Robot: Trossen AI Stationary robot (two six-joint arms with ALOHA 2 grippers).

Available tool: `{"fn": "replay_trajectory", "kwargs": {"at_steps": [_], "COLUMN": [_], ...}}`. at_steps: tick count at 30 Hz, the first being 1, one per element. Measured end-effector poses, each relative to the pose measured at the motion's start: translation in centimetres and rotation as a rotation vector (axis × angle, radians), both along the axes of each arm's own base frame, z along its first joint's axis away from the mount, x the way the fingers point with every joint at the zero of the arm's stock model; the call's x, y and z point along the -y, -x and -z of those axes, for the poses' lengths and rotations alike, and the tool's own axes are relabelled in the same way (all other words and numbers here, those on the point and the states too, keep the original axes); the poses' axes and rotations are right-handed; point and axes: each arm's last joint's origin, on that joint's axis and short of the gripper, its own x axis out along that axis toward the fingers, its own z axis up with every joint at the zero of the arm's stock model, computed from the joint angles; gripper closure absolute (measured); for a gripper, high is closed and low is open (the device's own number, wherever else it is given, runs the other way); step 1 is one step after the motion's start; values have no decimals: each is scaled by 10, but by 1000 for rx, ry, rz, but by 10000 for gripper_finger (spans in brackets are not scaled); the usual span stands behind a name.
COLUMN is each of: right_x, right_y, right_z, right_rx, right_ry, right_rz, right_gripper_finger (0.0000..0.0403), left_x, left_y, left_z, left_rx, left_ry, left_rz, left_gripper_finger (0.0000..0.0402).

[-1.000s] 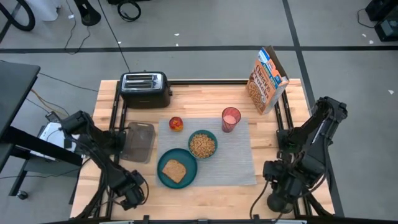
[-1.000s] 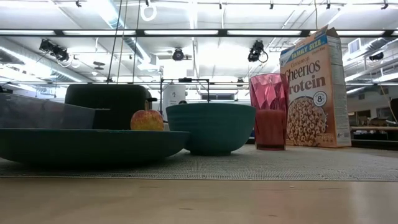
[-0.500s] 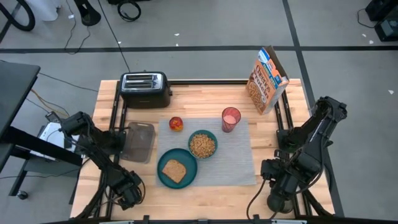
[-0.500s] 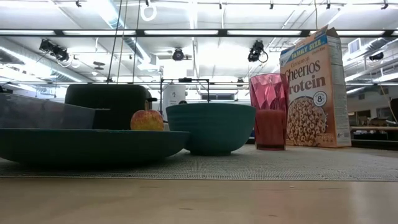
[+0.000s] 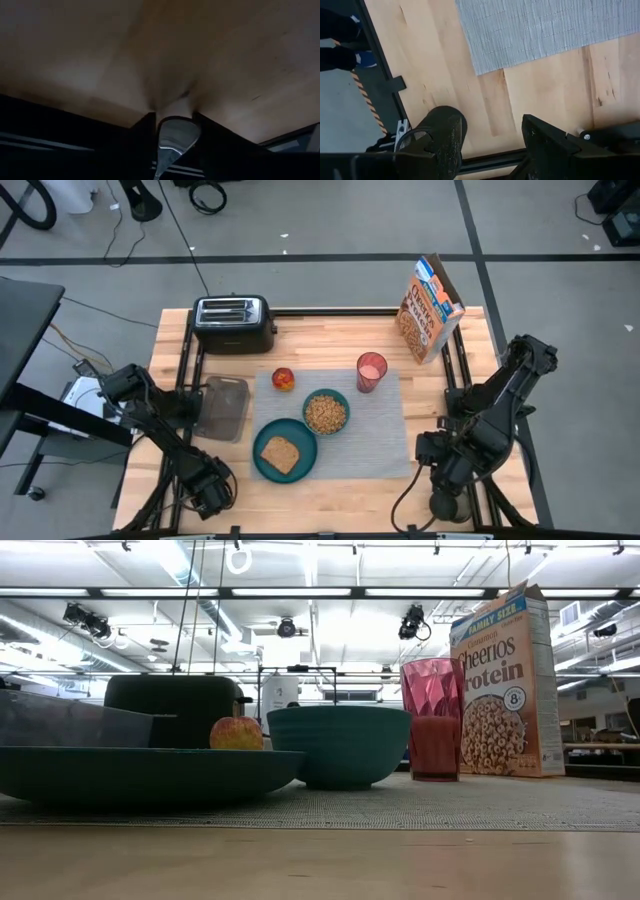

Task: Arrange a breakfast setting
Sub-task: Put the black spoon on the mat

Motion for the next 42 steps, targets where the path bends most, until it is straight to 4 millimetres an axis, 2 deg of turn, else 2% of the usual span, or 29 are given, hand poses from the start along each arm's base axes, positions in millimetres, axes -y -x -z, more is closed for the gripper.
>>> {"fn": "replay_trajectory", "kwargs": {"at_steps": [7, 16, 23, 27, 34, 38, 42], "right_x": [5, 11, 14, 17, 18, 16, 13], "right_y": [-5, -10, -14, -17, -22, -30, -43], "right_z": [0, 0, 0, 0, 0, -2, -6], "right_rx": [-4, -4, 4, 20, 54, 136, 272], "right_ry": [7, 15, 26, 42, 35, 12, -26], "right_rz": [-12, -30, -54, -58, -51, -30, 6], "right_gripper_finger": [190, 190, 190, 190, 190, 190, 190], "left_x": [-2, 1, -2, -5, -7, -6, -5], "left_y": [-6, -15, -27, -37, -66, -80, -90], "left_z": [0, -8, -28, -44, -79, -109, -150], "left_rx": [0, 29, 6, 19, 187, 271, 377], "left_ry": [5, 11, -24, -46, -97, -118, -153], "left_rz": [-13, -16, 40, 78, 124, 151, 181], "left_gripper_finger": [323, 324, 323, 322, 321, 321, 321]}}
